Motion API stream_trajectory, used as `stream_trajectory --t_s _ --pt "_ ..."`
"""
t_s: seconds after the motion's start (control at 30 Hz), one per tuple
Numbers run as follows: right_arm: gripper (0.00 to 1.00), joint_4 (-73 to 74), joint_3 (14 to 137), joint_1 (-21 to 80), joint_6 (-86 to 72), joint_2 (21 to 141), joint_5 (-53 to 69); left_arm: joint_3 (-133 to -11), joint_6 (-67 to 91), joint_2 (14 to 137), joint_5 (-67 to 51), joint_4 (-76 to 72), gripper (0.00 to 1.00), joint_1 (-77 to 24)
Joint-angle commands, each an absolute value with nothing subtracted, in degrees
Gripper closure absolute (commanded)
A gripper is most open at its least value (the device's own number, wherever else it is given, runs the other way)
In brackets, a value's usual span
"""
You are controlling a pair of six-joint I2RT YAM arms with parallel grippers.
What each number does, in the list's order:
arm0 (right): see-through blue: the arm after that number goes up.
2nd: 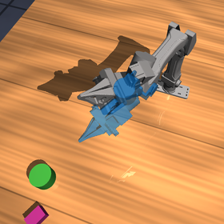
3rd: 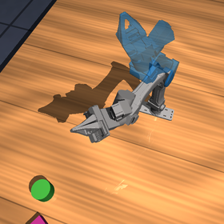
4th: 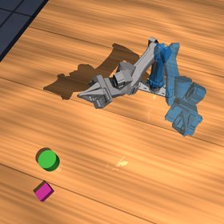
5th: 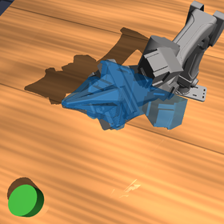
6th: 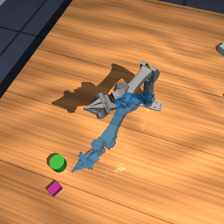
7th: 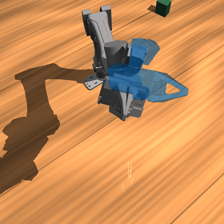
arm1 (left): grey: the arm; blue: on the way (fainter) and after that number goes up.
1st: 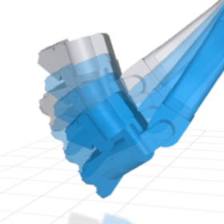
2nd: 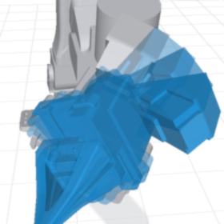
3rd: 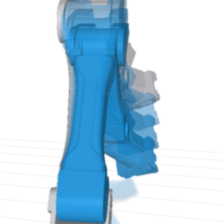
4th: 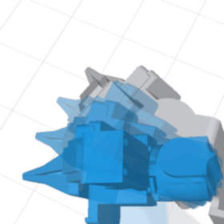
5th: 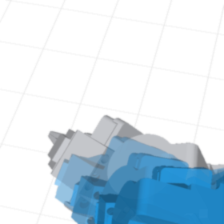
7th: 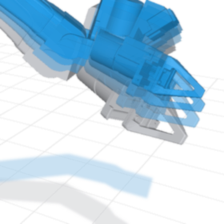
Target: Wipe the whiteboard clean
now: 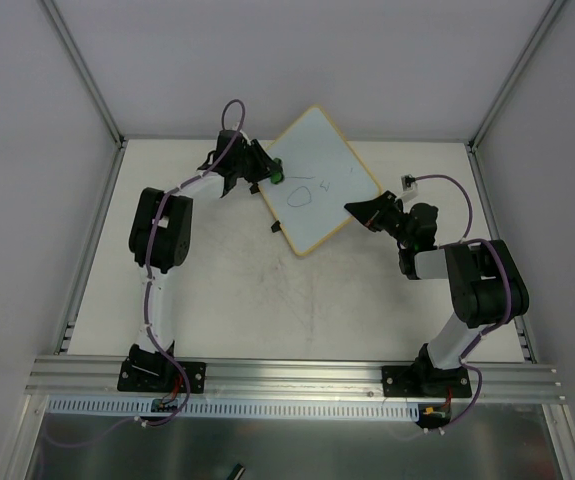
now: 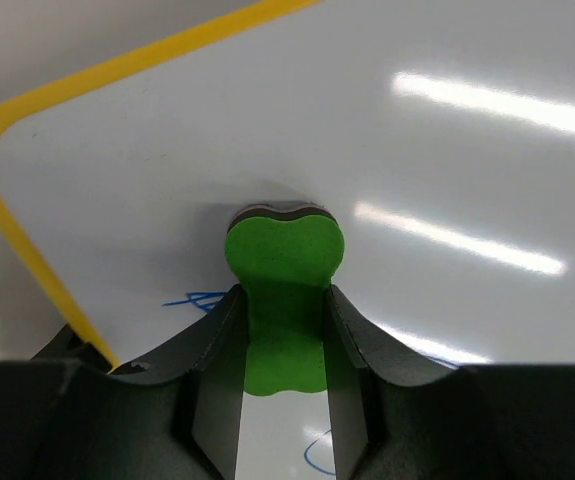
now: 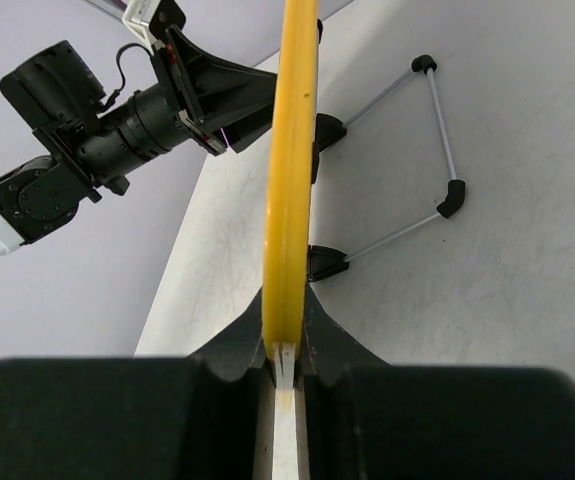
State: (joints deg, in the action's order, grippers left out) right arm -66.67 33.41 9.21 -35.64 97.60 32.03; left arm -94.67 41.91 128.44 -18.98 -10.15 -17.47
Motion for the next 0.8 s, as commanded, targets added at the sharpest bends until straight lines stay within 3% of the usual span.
stream_trajectory --t_s 0.0,0.2,0.77 --pt "1.0 -70.93 34.19 11.51 -34.19 97.56 38.58 -89.3 45.96 130.61 -18.81 -0.7 1.0 -18.2" --pt "1.0 -71.28 34.1 11.6 -34.28 97.47 38.67 -84.64 50.27 128.06 -16.26 -0.53 1.0 -16.53" --pt "1.0 -72.68 34.1 11.6 -35.68 98.0 38.94 -88.5 54.41 130.6 -18.81 2.46 1.0 -15.82"
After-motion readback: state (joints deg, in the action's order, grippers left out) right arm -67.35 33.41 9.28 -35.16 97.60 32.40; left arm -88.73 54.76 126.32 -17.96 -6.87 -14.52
